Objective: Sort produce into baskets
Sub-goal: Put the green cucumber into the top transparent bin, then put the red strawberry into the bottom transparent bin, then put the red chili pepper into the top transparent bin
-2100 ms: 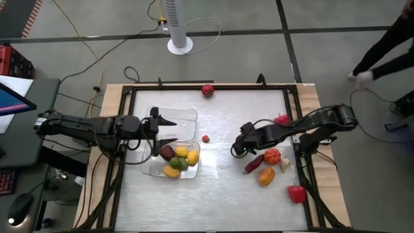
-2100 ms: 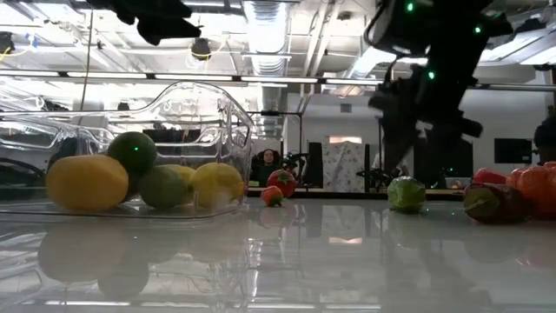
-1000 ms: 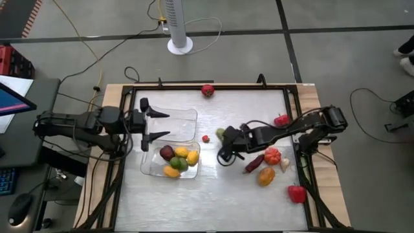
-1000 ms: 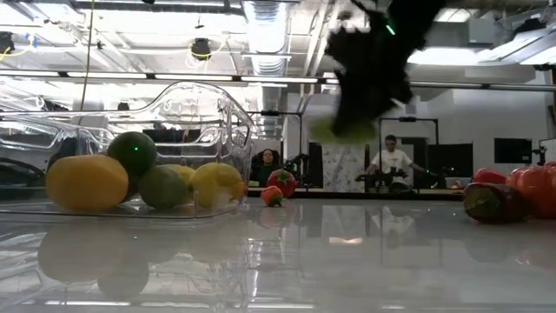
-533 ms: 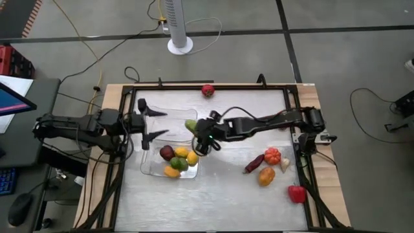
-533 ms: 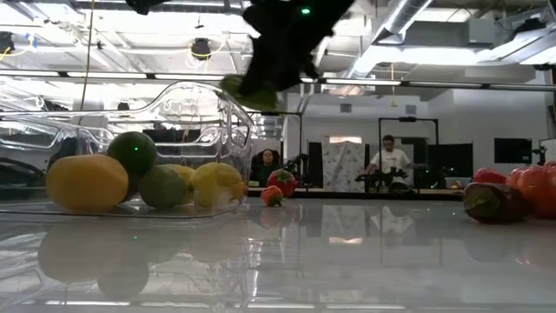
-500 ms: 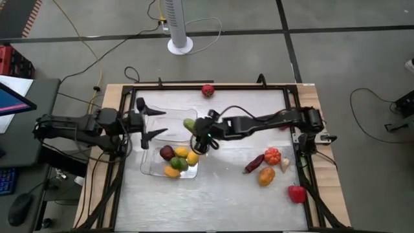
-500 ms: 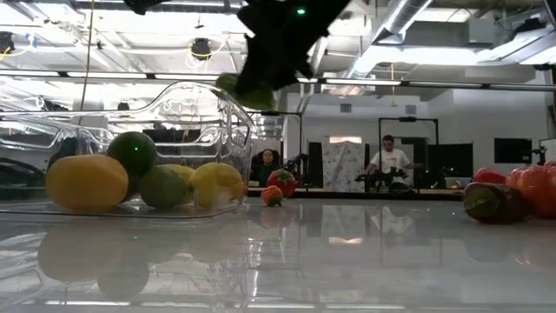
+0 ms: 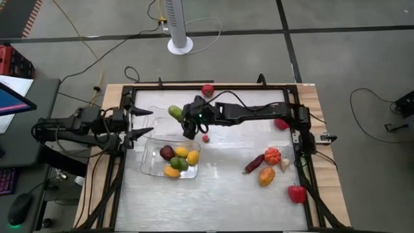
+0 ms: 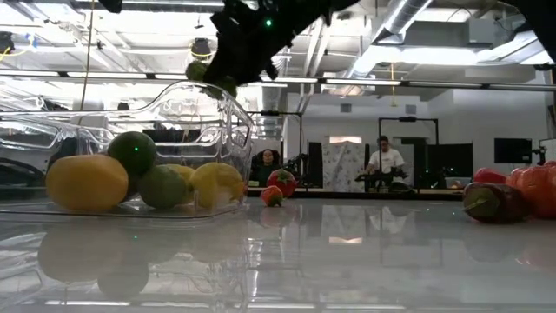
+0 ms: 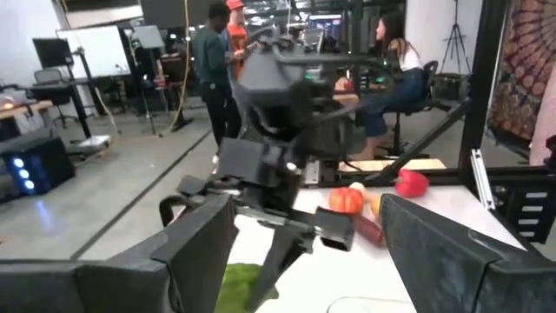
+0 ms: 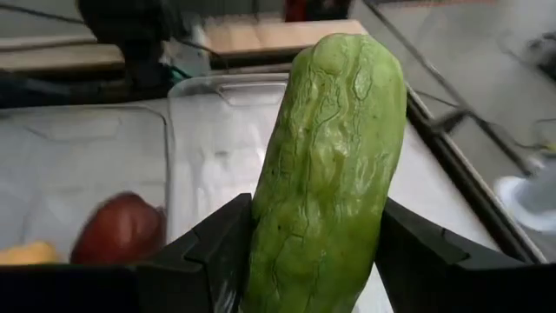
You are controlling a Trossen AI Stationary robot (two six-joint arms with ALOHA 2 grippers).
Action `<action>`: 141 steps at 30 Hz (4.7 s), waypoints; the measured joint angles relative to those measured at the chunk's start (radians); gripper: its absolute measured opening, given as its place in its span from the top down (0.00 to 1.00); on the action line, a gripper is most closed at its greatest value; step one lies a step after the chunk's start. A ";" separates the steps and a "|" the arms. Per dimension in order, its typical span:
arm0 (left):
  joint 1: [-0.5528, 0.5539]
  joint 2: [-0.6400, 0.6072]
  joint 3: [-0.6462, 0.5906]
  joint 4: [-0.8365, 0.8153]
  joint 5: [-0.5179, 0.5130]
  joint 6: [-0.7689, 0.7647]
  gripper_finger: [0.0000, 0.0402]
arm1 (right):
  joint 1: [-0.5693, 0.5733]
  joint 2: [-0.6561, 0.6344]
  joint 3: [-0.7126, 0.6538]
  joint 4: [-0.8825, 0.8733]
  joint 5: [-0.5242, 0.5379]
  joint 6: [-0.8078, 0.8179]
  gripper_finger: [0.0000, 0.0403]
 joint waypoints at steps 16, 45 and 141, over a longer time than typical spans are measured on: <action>0.000 0.042 0.000 -0.004 -0.001 -0.019 0.32 | -0.023 0.025 0.001 0.029 -0.085 -0.003 0.15; 0.000 0.042 0.000 -0.015 -0.011 -0.064 0.32 | 0.145 -0.247 -0.695 0.218 0.139 0.197 0.18; 0.000 0.042 0.000 -0.080 -0.034 -0.110 0.32 | 0.488 -0.210 -0.258 -1.009 -0.059 0.457 0.14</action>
